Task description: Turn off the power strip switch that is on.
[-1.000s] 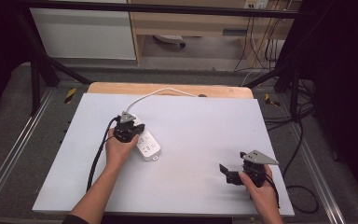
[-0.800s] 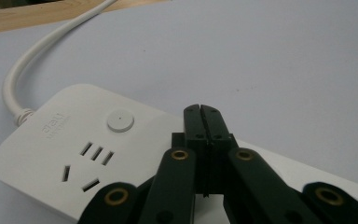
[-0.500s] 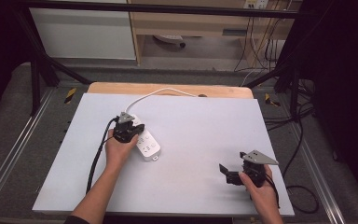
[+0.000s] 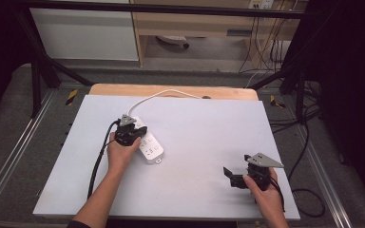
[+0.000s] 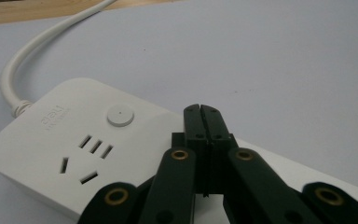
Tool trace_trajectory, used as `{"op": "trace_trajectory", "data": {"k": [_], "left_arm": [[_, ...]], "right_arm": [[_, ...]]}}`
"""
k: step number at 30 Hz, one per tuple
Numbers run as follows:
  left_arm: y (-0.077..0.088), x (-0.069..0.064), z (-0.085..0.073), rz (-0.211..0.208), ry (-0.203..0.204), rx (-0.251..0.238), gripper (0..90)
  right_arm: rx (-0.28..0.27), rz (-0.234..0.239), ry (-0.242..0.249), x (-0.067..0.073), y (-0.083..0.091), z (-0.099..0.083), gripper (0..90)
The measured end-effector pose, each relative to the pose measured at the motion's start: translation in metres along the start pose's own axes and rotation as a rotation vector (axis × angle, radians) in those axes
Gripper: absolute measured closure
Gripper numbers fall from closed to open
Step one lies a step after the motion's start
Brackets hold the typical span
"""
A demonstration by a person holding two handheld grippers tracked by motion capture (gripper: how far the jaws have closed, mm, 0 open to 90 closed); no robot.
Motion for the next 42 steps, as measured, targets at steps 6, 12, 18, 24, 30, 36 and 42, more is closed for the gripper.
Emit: {"op": "trace_trajectory", "data": {"k": [6, 12, 18, 24, 30, 36, 42], "left_arm": [[0.0000, 0.0005, -0.0001, -0.003, 0.013, -0.001, 90.0], [-0.0004, 0.0019, -0.0008, 0.013, 0.011, 0.003, 90.0], [-0.0002, 0.0014, -0.0012, 0.010, 0.015, -0.016, 90.0], [0.0005, 0.0006, -0.0006, 0.012, 0.005, 0.000, 90.0], [0.0005, 0.0007, -0.0005, 0.012, 0.014, -0.002, 90.0], [0.0014, -0.0009, 0.0019, 0.011, 0.003, -0.008, 90.0], [-0.0009, -0.0047, 0.0015, -0.008, 0.006, -0.012, 90.0]], "right_arm": [[-0.002, 0.000, 0.001, 0.0000, 0.0005, 0.0003, 2.4], [-0.002, 0.000, 0.001, -0.0001, 0.0006, 0.0004, 2.4], [-0.003, 0.001, 0.001, -0.0003, 0.0004, 0.0004, 2.3], [-0.001, 0.002, 0.003, -0.0006, 0.0004, 0.0001, 2.3], [0.006, 0.003, 0.001, 0.0000, -0.0012, -0.0010, 2.3], [0.007, 0.004, -0.001, -0.0006, -0.0008, -0.0015, 2.3], [0.006, 0.006, 0.000, -0.0010, -0.0010, -0.0015, 2.3]]}}
Point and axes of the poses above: each handheld gripper's, and its own axes: y roughly backward along the jaws, z roughly out of its top, x roughly to its left, the point moved 10 cm from there along -y, roughly forward along the jaws, and after that the axes turned 4 degrees about y, right-handed, at the moved point
